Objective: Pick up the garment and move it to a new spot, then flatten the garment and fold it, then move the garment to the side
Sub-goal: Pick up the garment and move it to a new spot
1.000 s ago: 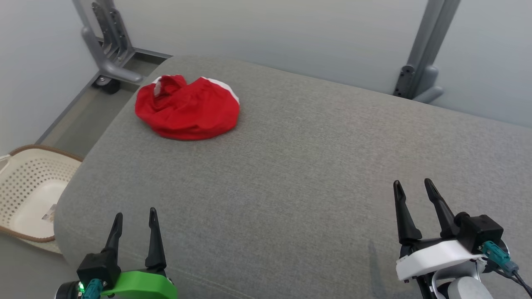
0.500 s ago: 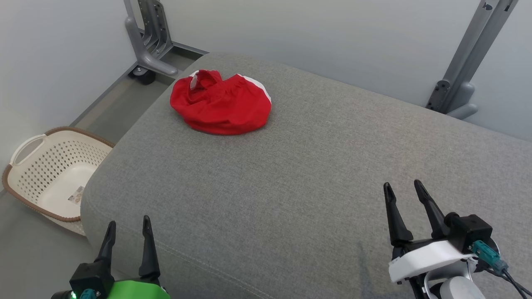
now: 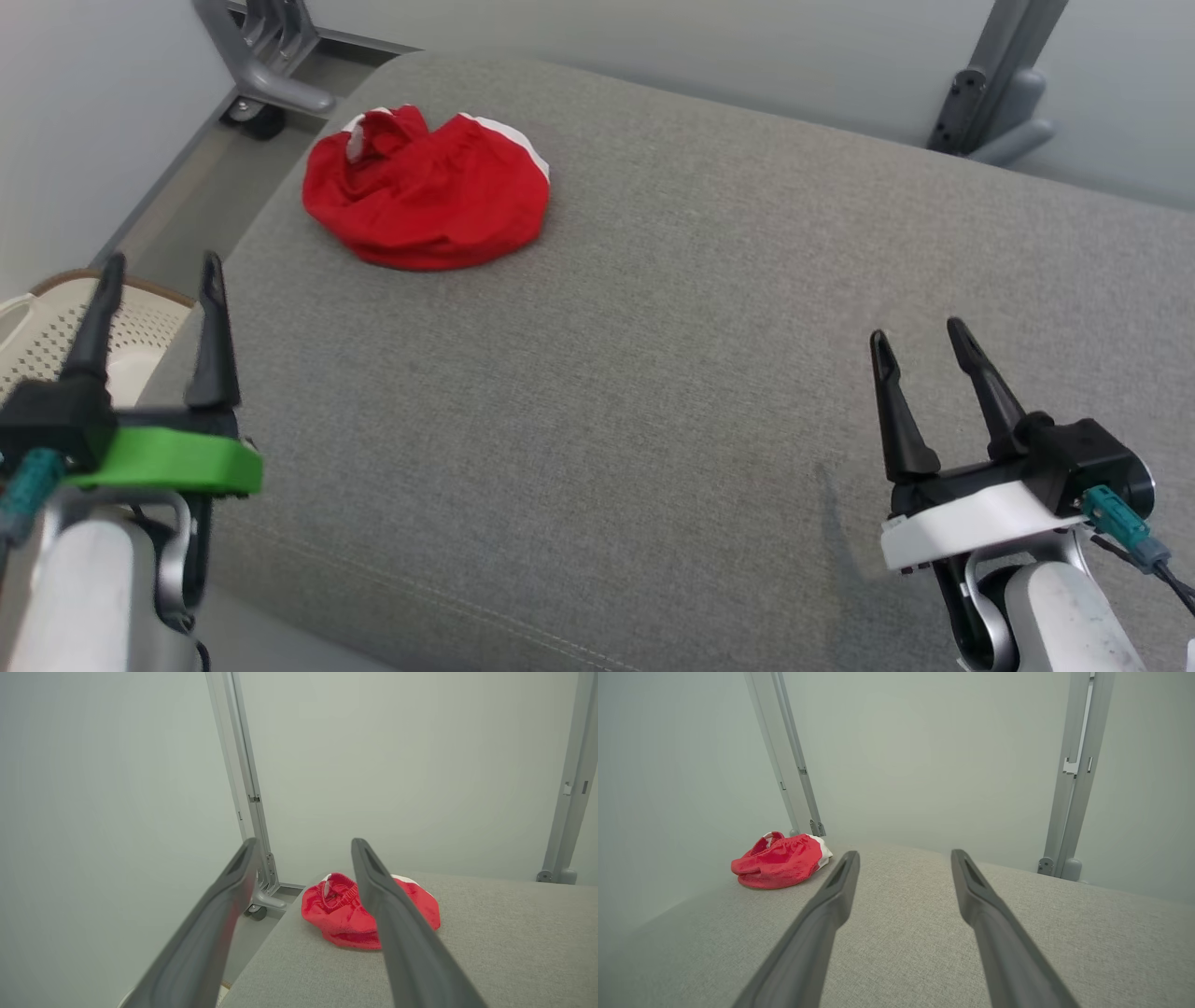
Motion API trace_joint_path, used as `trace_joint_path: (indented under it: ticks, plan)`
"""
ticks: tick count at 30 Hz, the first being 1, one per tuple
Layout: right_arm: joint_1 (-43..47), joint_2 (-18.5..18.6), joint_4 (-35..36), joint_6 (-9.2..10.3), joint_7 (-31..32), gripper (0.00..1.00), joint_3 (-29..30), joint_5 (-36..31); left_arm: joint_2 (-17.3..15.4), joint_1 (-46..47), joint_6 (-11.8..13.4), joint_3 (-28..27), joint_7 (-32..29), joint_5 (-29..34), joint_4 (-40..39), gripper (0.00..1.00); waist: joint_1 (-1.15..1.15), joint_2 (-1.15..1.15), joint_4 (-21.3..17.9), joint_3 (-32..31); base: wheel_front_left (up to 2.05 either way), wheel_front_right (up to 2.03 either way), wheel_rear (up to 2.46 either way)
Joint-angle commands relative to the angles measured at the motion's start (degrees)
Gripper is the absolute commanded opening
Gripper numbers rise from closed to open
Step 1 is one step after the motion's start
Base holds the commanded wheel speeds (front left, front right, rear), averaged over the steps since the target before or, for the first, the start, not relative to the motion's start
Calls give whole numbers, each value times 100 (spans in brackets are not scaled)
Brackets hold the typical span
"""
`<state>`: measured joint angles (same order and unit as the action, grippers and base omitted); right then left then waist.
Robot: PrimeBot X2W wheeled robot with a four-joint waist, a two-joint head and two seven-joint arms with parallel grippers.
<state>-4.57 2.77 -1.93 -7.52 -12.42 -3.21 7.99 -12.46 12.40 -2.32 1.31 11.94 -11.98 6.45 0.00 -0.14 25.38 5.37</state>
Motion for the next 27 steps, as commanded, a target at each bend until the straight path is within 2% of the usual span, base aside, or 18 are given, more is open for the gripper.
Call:
trace_joint_path:
  ticks: [1, 6, 10, 14, 17, 18, 27]
  plan:
    - [-152, 23, 157, 7, 41, 100, 40, -103, -178, 435, -67, -65, -157, -17, -53, 100, 0, 14, -597, 693, 0, 0, 0]
    - [-420, 23, 546, 7, 158, 100, 106, -318, -640, 1491, -282, -143, -696, -223, 219, 100, 0, 14, -1132, 1325, 0, 0, 0]
    - [-630, 21, 870, 7, 210, 100, 144, -411, -1102, 2239, -459, 113, -994, -342, 747, 100, 0, 14, -1566, 1807, 0, 0, 0]
    - [-745, 19, 1280, 7, 325, 100, 248, -577, -1389, 2880, -506, 385, -1308, -664, 1406, 100, 0, 14, -1877, 2253, 0, 0, 0]
    - [-774, 17, 1577, 7, 404, 100, 331, -670, -1534, 3246, -516, 819, -1628, -1071, 1838, 100, 0, 14, -1981, 2513, 0, 0, 0]
    - [-774, 17, 1577, 7, 404, 100, 331, -670, -1534, 3246, -516, 819, -1628, -1071, 1838, 100, 0, 14, -1981, 2513, 0, 0, 0]
    - [-753, 16, 1999, 7, 552, 100, 333, -781, -1910, 3777, -515, 1954, -2170, -2357, 2633, 100, 0, 14, -2018, 2805, 0, 0, 0]
